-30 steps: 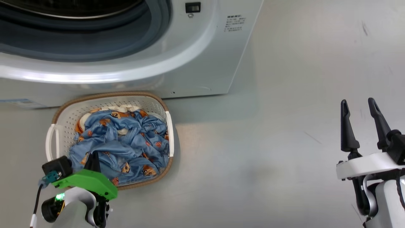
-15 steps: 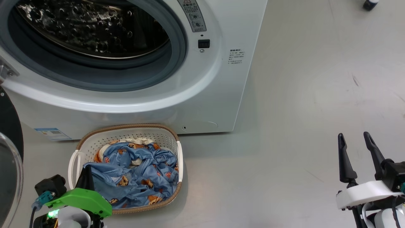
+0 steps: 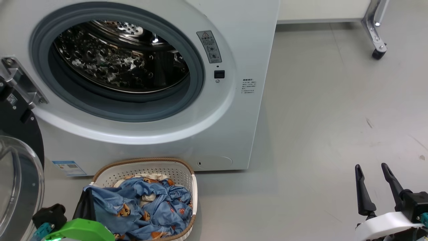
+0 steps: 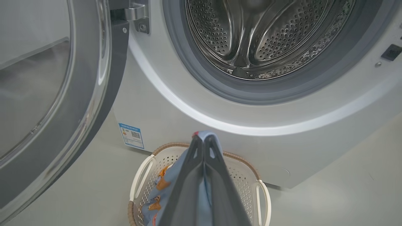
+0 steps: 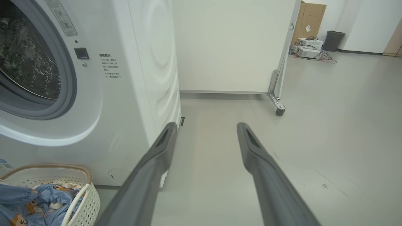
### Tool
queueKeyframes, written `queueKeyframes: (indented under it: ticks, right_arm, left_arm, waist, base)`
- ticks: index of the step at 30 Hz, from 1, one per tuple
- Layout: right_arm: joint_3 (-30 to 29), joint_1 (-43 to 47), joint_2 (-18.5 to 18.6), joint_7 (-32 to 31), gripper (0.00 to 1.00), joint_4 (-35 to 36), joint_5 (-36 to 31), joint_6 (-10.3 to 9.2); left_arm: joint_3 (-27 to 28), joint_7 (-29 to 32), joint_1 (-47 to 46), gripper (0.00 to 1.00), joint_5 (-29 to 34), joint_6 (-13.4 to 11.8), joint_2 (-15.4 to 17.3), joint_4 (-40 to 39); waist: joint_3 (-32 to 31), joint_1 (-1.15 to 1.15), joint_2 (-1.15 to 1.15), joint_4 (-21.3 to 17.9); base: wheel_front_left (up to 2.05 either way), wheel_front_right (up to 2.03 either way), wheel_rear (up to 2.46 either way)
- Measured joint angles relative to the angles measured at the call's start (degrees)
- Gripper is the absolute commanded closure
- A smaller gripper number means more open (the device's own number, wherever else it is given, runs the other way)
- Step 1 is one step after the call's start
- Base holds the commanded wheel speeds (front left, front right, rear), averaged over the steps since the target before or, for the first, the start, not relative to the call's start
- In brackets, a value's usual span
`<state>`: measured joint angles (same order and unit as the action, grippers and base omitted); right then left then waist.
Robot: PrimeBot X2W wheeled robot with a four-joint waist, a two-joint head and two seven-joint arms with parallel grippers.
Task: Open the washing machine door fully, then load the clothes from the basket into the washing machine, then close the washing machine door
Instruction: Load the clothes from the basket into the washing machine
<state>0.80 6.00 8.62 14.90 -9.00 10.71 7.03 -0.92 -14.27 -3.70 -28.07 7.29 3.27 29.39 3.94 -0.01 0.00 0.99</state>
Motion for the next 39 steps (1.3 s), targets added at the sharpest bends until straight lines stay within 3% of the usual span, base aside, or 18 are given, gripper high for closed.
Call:
queueKeyframes:
  ticks: [10,39]
  right_arm:
    - [0.20,2.03,0.13,0.00,0.00,1.00,0.01,0.00]
    - [0.56,2.93,0.24,0.00,0.00,2.12,0.02,0.00]
  left_arm:
    - [0.91,0.00,4.87,1.00,1.46,0.00,-0.31,-5.45]
    - [0.02,-0.01,9.66,1.00,5.38,-0.26,-0.55,-20.22]
  waist:
    - [-3.18,0.00,0.00,0.15]
    - [-3.80,0.00,0.00,-0.31]
  base:
    - [0.00,0.00,0.00]
    - [0.00,0.00,0.00]
